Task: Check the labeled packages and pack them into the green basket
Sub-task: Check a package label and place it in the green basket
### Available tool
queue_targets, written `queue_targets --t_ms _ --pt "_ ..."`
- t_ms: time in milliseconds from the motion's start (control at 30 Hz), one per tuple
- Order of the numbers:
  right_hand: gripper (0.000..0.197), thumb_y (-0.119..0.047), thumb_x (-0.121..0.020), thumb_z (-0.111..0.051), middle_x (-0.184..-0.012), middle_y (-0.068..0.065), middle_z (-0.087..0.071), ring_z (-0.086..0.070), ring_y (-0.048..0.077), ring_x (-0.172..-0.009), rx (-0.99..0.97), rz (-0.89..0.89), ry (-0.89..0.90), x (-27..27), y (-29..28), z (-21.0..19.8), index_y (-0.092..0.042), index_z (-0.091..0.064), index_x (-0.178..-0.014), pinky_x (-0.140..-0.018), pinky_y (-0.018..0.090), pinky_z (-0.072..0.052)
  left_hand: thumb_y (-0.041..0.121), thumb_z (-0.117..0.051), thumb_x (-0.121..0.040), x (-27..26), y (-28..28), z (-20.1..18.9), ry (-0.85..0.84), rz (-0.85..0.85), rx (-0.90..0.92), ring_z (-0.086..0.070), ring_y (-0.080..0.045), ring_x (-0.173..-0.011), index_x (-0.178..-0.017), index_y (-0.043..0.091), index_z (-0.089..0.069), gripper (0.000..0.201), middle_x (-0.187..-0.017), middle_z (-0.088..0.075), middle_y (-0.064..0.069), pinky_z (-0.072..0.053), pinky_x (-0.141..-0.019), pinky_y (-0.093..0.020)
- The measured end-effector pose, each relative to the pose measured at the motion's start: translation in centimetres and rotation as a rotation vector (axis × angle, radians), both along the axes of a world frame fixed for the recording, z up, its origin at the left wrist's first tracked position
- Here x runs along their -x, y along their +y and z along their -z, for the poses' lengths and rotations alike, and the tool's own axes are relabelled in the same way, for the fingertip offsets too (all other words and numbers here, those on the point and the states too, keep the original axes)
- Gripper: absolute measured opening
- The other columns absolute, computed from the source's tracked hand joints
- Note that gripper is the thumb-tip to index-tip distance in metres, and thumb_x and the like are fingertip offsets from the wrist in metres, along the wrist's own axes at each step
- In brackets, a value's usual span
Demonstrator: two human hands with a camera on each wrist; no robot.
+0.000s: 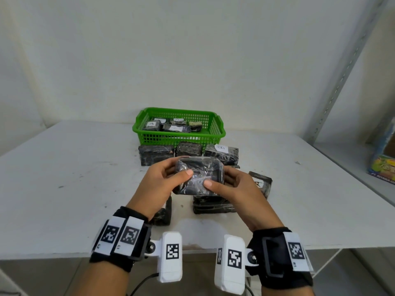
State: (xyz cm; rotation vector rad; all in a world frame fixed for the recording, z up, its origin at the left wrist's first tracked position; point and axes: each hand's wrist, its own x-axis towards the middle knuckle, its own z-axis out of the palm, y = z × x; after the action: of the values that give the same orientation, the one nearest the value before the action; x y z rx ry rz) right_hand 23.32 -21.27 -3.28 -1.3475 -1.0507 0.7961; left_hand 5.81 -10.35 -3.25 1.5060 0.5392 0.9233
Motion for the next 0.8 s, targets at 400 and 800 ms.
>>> queue_targets --t_ms 400,800 --pt "0.079 -0.057 -0.068 -0.088 -0.125 -0.003 -0.075 -0.072 0.013 -0.114 0.033 0.032 0.047 0.0 0.8 0.2 -0.020 -0.065 -0.134 -0.106 0.043 -0.053 -0.009 -0.078 -0.073 0.7 -0.3 -0.5 0.078 0.013 -0.248 -0.067 -0.010 -0.110 -0.116 0.020 -0.065 0.053 -0.112 -0.073 0.002 -0.054 -0.094 -0.026" --pt "0.082 -0.062 -0.065 -0.089 -0.122 -0.006 -0.067 -0.066 0.015 -0.117 0.072 0.194 0.056 0.0 1.4 -0.1 -0.021 -0.061 -0.130 -0.108 0.042 -0.051 0.026 -0.067 -0.090 -0.6 -0.6 -0.9 0.096 0.046 0.146 -0.071 -0.025 -0.103 -0.110 0.001 -0.068 0.032 -0.111 -0.072 -0.017 -0.055 -0.094 -0.044"
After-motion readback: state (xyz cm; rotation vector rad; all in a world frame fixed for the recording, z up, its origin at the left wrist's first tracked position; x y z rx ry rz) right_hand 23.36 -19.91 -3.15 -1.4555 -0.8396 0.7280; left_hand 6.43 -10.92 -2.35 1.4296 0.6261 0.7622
